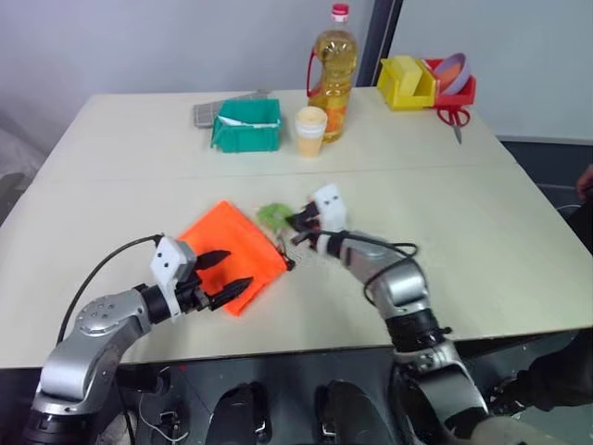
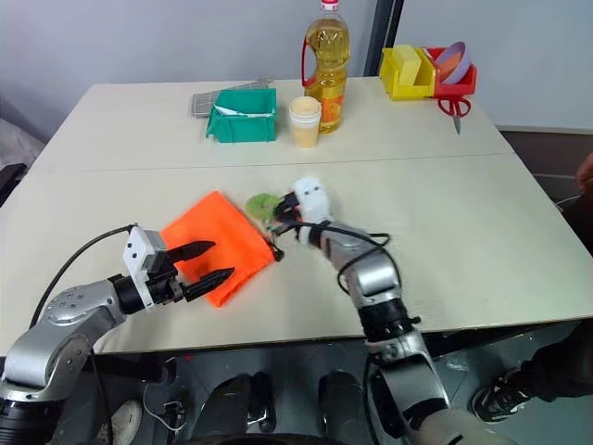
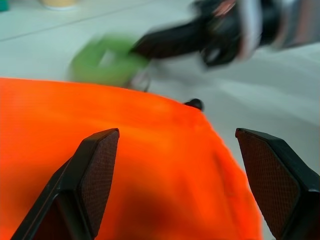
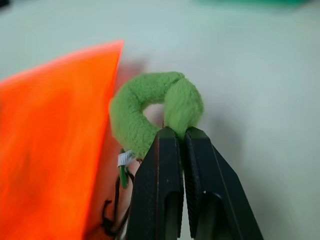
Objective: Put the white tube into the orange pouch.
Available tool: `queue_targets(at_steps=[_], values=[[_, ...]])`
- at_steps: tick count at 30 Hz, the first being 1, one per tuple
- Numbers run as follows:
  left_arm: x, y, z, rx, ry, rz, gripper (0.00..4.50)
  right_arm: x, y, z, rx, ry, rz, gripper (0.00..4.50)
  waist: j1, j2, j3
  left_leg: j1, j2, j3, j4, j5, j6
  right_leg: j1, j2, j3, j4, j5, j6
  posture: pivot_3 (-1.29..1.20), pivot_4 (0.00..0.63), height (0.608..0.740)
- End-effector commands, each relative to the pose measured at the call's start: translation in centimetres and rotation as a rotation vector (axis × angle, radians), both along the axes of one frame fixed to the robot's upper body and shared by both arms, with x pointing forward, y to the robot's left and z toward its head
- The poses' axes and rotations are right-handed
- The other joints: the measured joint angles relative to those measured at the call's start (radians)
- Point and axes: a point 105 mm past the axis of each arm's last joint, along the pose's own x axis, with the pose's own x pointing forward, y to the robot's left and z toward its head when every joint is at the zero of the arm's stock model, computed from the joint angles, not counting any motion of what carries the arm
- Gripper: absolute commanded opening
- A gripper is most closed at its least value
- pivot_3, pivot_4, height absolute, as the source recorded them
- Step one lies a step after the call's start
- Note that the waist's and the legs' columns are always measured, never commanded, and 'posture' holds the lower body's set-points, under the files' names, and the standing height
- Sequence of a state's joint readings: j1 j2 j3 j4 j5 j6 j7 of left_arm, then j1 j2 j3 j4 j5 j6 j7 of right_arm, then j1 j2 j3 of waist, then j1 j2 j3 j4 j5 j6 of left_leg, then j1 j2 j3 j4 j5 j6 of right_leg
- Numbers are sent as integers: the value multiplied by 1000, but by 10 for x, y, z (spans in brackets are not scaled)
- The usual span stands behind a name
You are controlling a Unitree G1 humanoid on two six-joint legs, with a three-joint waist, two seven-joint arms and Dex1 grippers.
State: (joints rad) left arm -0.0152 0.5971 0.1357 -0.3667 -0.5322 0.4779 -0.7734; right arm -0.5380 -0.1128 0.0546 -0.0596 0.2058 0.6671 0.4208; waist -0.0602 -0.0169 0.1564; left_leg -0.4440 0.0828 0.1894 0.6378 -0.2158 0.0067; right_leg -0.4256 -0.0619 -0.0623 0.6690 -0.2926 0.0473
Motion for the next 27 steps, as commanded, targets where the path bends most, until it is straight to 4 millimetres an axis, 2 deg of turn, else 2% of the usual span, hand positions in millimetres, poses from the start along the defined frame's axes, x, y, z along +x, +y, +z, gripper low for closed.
queue_targets(at_steps=[1, 2, 4, 12, 20, 25, 27], values=[[7, 3, 13, -2, -58, 2, 4007, -12, -21, 36, 89, -97, -31, 42, 0, 0, 0, 0, 0, 0, 0, 0, 0, 0, 0, 0, 0, 0, 0, 0, 150, 740], [10, 1, 14, -12, -53, -21, 4007, -17, -28, 43, 106, -112, -40, 42, -2, 0, 0, 0, 0, 0, 0, 0, 0, 0, 0, 0, 0, 0, 0, 0, 150, 740], [16, -2, 16, -22, -51, -53, 4498, -23, -36, 51, 123, -134, -48, 0, -2, 0, 0, 1, 0, 0, -2, 0, 0, 0, 0, 0, 0, 0, 0, 0, 150, 740], [51, -17, 27, -111, 8, -194, 4498, -40, -34, 68, 144, -194, -14, 0, 4, 0, 0, 1, 0, 0, -3, 3, 1, 0, 2, 0, 0, 0, 0, 0, 150, 740], [60, -43, 21, -104, 107, -383, 4498, -42, -27, 68, 131, -204, -6, 0, 17, 0, 0, 1, 0, 0, -2, 4, 0, 0, 4, 0, 0, 0, 1, 0, 150, 740], [63, -56, 19, -40, 71, -421, 4498, -41, -23, 68, 127, -208, -13, 0, 17, 0, 0, 1, 0, 0, -1, 4, 0, 0, 4, 0, 0, 0, 1, 0, 150, 740], [63, -57, 18, -22, 45, -417, 4498, -40, -17, 74, 148, -227, -13, 0, 16, 0, 0, 1, 0, 0, -1, 4, 0, 0, 4, 0, 0, 0, 1, 0, 150, 740]])
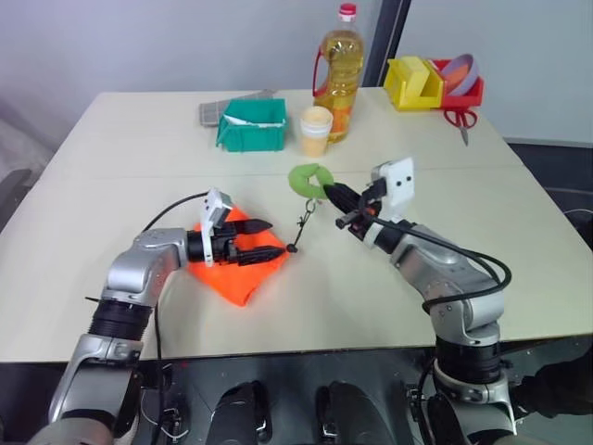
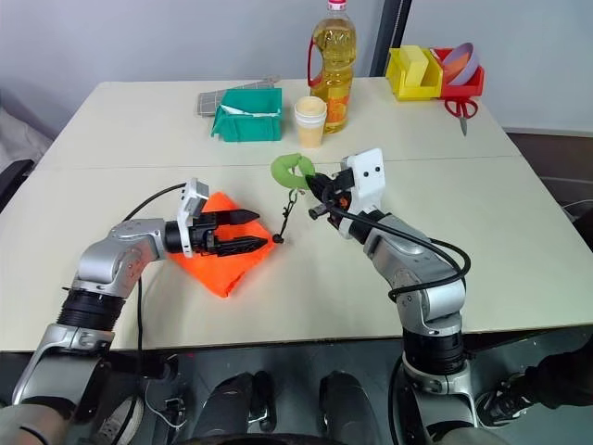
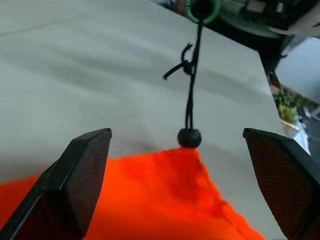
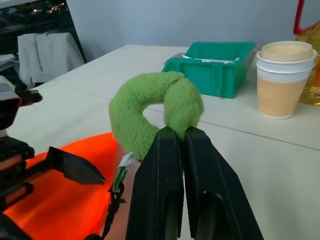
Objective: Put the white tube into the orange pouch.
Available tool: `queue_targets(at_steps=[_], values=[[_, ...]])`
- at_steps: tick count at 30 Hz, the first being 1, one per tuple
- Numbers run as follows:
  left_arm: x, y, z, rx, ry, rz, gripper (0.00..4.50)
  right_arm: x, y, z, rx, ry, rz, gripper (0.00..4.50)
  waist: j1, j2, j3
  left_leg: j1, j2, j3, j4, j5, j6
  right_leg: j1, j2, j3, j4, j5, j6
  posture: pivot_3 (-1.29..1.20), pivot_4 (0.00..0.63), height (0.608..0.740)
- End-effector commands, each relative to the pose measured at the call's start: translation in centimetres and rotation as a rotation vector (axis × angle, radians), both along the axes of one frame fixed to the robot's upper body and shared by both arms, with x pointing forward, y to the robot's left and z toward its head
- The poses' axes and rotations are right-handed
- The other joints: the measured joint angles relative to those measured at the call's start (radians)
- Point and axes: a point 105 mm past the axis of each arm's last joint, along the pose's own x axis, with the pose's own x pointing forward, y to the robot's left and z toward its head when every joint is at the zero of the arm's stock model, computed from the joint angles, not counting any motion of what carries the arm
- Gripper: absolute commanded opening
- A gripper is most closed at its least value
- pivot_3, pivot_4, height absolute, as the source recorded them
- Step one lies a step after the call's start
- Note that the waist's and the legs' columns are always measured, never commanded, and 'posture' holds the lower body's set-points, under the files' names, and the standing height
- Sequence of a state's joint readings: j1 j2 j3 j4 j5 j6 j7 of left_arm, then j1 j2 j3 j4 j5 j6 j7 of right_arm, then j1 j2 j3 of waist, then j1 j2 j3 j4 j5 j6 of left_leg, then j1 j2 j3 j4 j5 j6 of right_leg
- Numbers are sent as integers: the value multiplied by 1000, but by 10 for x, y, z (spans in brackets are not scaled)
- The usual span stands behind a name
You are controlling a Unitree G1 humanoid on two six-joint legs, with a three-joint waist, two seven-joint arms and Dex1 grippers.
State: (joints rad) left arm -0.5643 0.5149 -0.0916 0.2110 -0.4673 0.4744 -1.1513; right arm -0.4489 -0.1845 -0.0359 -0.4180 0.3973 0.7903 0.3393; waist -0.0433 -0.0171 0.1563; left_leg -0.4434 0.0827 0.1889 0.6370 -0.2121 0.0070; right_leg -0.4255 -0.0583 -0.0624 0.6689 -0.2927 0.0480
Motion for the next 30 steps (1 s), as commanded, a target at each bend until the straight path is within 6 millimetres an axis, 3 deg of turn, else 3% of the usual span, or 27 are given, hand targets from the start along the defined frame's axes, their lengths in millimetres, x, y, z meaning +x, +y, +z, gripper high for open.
queue_targets(at_steps=[1, 9, 16, 19, 30], values=[[1, -3, 7, 16, -81, -4, 4498, -4, 11, 28, 53, -106, 9, 0, -2, 0, 0, 0, 0, 0, 0, 0, 0, 0, 0, 0, 0, 0, 0, 0, 150, 740], [-2, 4, 7, -5, -126, 73, 4498, 2, 12, 47, 97, -159, -19, 0, 1, 0, 0, 0, 1, -1, 1, 0, 0, 0, 0, 0, 1, 0, 0, 0, 150, 740], [4, 7, 16, -17, -215, 193, 4498, 2, 15, 51, 92, -173, -5, 0, 1, 0, 0, 0, 1, -1, 3, 0, 0, 1, 0, 0, 2, 0, 0, 0, 150, 740], [-2, 4, 20, -1, -283, 251, 4498, 2, 17, 50, 90, -175, 0, 0, -1, 0, 0, 0, 1, -1, 3, 0, 0, 1, 0, 0, 2, 0, 0, 0, 150, 740], [-15, -23, 15, 294, -623, 551, 4498, 1, 28, 45, 86, -154, 65, 0, 2, 0, 0, 0, 1, -1, 6, -1, 2, 2, 0, 0, 2, 0, 0, 0, 150, 740]])
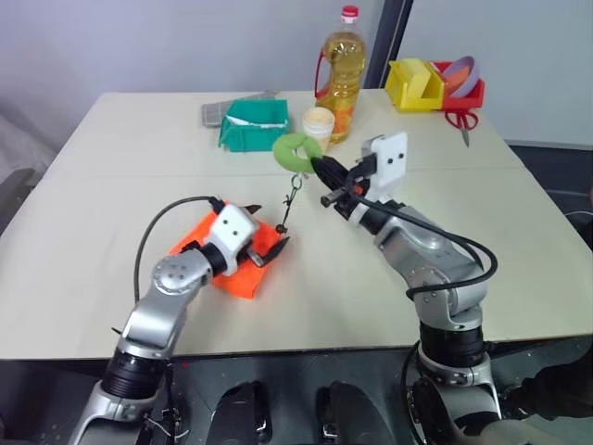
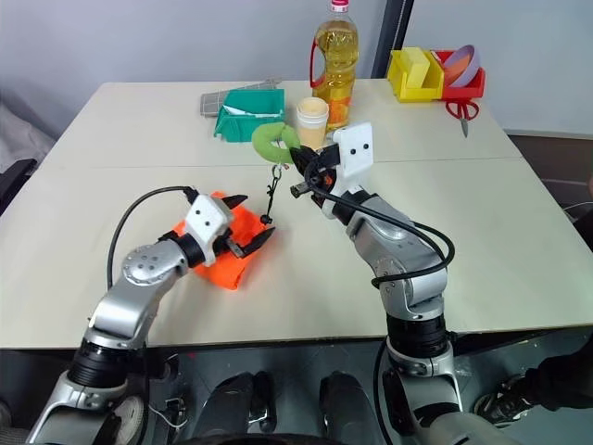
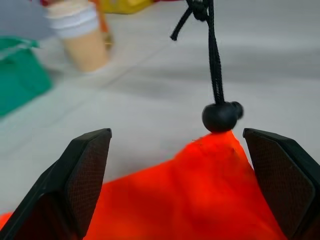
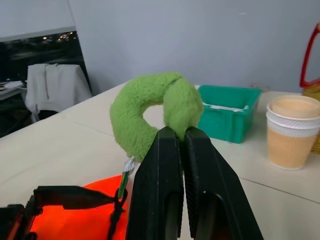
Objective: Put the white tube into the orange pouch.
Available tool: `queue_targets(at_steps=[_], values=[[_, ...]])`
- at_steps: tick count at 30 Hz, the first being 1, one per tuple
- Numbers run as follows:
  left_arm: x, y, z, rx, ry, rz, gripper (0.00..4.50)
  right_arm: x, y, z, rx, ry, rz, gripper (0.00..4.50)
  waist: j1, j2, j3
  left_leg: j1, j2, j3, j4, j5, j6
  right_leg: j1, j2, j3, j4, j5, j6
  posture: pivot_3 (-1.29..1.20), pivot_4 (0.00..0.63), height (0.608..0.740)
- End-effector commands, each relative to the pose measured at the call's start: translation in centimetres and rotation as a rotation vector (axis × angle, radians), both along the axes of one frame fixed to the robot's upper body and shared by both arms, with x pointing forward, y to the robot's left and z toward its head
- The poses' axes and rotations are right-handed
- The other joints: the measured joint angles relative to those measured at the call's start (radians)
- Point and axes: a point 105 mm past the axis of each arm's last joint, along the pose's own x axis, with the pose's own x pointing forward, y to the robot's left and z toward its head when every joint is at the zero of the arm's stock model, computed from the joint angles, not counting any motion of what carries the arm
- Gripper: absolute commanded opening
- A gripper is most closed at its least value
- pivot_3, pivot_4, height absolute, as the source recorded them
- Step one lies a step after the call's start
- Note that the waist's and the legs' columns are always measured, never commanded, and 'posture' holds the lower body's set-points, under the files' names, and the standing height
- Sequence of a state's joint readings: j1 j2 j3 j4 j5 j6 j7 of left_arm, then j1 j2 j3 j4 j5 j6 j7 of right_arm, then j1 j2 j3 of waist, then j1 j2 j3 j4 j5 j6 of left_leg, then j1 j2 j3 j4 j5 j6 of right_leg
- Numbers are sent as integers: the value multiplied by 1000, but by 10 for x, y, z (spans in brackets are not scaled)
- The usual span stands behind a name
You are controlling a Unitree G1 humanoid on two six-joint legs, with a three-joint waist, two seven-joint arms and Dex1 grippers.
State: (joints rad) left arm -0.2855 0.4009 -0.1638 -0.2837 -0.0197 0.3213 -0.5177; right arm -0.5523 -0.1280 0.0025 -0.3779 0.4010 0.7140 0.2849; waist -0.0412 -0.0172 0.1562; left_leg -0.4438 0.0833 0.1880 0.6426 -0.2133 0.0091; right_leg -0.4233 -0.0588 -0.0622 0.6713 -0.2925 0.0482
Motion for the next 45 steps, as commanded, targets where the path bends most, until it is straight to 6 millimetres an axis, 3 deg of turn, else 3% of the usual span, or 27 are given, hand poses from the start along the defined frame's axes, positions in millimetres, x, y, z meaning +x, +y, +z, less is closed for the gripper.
queue_targets(at_steps=[1, 8, 16, 25, 37, 40, 45], values=[[-5, -10, 6, 62, -105, 81, 4498, -4, 6, 12, 21, -43, 49, 0, -1, 0, 0, 0, 0, 0, 0, 0, 0, 0, 0, 0, 0, 0, 0, 0, 150, 740], [-4, -16, -1, -2, -87, 231, 4498, -5, 13, 12, 10, -31, 93, 0, 0, 0, 0, 0, 0, 0, 0, -1, 2, 0, 0, 0, 1, 0, 0, 0, 150, 740], [-6, -26, -5, -40, -59, 210, 4498, -5, 16, 11, -4, -23, 110, 0, 0, 0, 0, 0, 0, 0, 1, -2, 3, 0, 0, 0, 1, 0, 0, 0, 150, 740], [-8, -37, -2, -204, 36, 155, 4498, -5, 14, 10, -11, -23, 95, 0, 0, 0, 0, 0, 0, 0, 1, -2, 4, 0, -1, 0, 1, 0, 0, 0, 150, 740], [-9, -36, -2, -240, 69, 150, 4498, -5, 14, 7, -25, -20, 88, 0, 0, 0, 0, 0, 0, 0, 2, -2, 4, 0, -1, 0, 2, 0, 0, 0, 150, 740], [-9, -36, 1, -257, 60, 149, 3694, -4, 14, 7, -27, -20, 88, 0, -1, 0, 0, 0, 0, -1, 2, -2, 4, 0, -1, 0, 2, 0, 0, 0, 150, 740], [-8, -36, 4, -259, 47, 146, 1107, -4, 14, 6, -31, -19, 89, 0, 0, 0, 0, 0, 0, -1, 2, -3, 4, 0, -1, 0, 2, 0, 0, 0, 150, 740]])
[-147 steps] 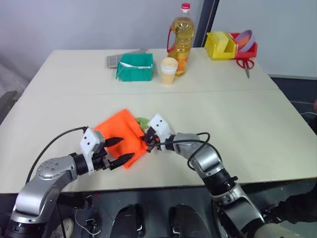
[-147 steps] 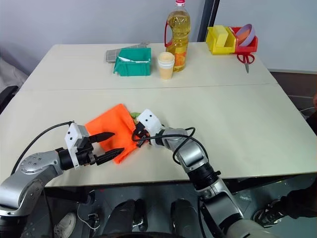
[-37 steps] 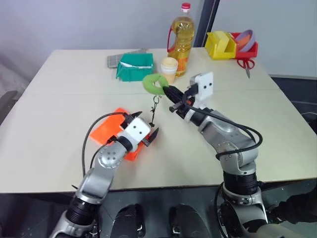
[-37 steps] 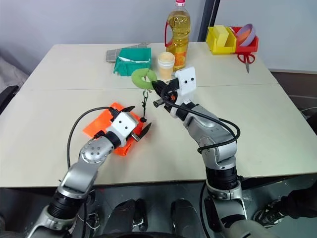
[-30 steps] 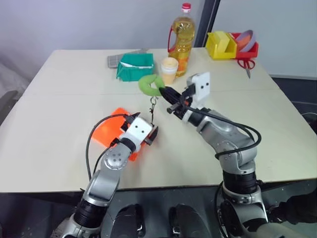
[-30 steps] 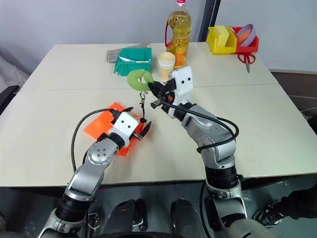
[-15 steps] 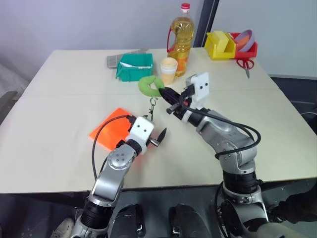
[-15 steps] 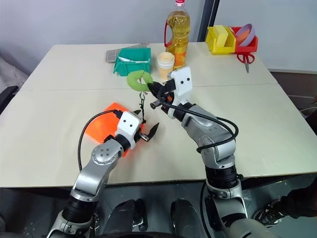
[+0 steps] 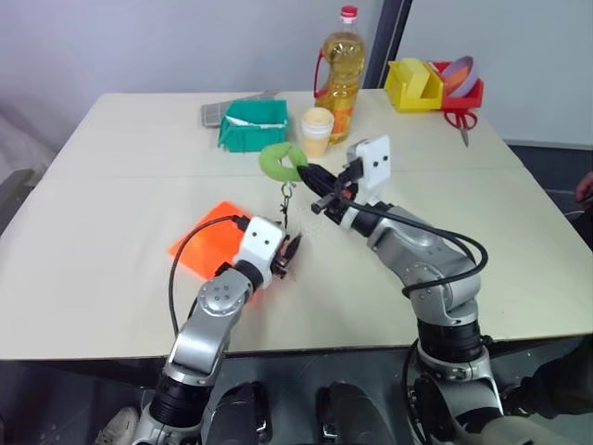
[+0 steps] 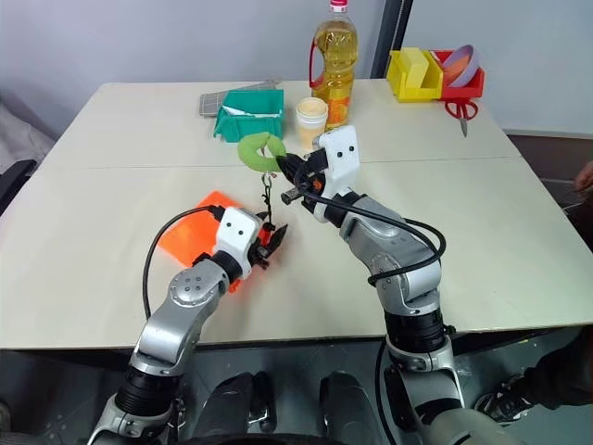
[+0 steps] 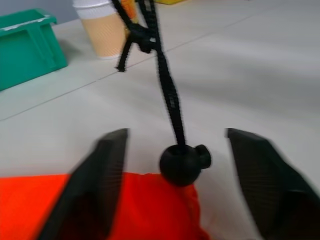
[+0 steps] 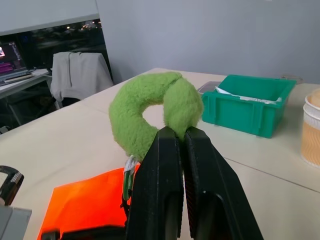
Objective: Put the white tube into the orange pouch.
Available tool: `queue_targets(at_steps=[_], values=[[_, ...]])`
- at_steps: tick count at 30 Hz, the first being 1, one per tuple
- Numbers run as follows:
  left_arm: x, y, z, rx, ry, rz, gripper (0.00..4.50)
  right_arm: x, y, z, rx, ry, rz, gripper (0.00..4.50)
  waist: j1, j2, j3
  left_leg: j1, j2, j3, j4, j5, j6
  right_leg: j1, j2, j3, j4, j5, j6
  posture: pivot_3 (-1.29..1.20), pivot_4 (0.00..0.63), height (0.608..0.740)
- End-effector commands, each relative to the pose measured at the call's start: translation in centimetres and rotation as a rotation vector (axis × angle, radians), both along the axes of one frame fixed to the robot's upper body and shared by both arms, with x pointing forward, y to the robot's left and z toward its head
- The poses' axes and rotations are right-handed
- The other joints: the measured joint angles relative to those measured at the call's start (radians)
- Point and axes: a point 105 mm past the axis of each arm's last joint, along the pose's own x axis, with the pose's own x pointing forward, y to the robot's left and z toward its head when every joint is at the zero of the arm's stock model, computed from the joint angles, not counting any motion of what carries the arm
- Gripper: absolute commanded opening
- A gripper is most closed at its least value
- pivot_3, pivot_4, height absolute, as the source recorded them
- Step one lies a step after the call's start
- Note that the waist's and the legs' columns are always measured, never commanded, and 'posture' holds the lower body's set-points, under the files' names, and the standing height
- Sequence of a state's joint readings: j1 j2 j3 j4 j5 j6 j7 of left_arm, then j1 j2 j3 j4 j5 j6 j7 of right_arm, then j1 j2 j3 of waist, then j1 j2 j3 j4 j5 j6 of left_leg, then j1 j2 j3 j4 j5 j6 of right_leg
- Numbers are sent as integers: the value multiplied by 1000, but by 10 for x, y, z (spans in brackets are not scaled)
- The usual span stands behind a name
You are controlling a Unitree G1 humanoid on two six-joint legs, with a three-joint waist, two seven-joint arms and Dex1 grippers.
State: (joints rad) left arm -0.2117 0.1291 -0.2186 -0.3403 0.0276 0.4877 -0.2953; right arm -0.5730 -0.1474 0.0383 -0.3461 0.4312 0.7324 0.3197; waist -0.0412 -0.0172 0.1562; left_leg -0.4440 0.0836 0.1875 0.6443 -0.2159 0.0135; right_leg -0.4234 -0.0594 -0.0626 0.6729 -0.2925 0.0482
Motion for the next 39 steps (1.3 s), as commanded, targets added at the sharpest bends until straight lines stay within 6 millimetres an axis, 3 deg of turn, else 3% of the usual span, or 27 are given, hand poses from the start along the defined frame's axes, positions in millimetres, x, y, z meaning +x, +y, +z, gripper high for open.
queue_targets(at_steps=[1, 2, 14, 20, 23, 29, 38, 39], values=[[-3, -3, 22, -27, -88, -14, 591, -3, 2, 11, 2, -48, 10, 0, 0, 0, 0, 0, 0, 0, 0, 0, 0, 0, 0, 0, 0, 0, 0, 0, 150, 740], [-3, -3, 23, -27, -91, -14, 228, -3, 2, 11, 1, -47, 10, 0, 0, 0, 0, 0, 0, 0, 0, 0, 0, 0, 0, 0, 0, 0, 0, 0, 150, 740], [1, 5, 21, -16, -85, 12, 244, -1, 2, 11, -6, -55, 10, 0, -1, 0, 0, 0, 0, 0, 0, 0, 0, 0, 0, 0, 0, 0, 0, 0, 150, 740], [-5, 18, -5, 65, 10, -55, 244, 13, -22, 21, -10, -87, -84, 0, -1, 0, 0, 0, 0, 0, 0, 0, 0, 0, 0, 0, 0, 0, 0, 0, 150, 740], [-12, 25, -18, 119, 67, -114, 244, 25, -44, 26, -12, -100, -180, 0, -1, 0, 0, 0, 0, 0, 0, 0, 0, 0, 0, 0, 0, 0, 0, 0, 150, 740], [-28, 28, -41, 200, 159, -211, 244, 40, -71, 31, -2, -115, -321, 0, -2, 0, 0, 0, 0, 0, -1, 0, 0, 0, -1, 0, 0, 0, 0, 0, 150, 740], [-27, 27, -35, 143, 151, -225, 244, 34, -60, 18, -48, -80, -252, 0, -2, 0, 0, 0, 0, 0, -1, 0, 0, -1, -1, 0, 0, 0, 0, 0, 150, 740], [-27, 27, -32, 130, 150, -237, 744, 32, -58, 15, -59, -69, -230, 331, -1, 0, 0, 0, 0, 0, -1, 0, 0, -1, -1, 0, 0, 0, 0, 0, 150, 740]])
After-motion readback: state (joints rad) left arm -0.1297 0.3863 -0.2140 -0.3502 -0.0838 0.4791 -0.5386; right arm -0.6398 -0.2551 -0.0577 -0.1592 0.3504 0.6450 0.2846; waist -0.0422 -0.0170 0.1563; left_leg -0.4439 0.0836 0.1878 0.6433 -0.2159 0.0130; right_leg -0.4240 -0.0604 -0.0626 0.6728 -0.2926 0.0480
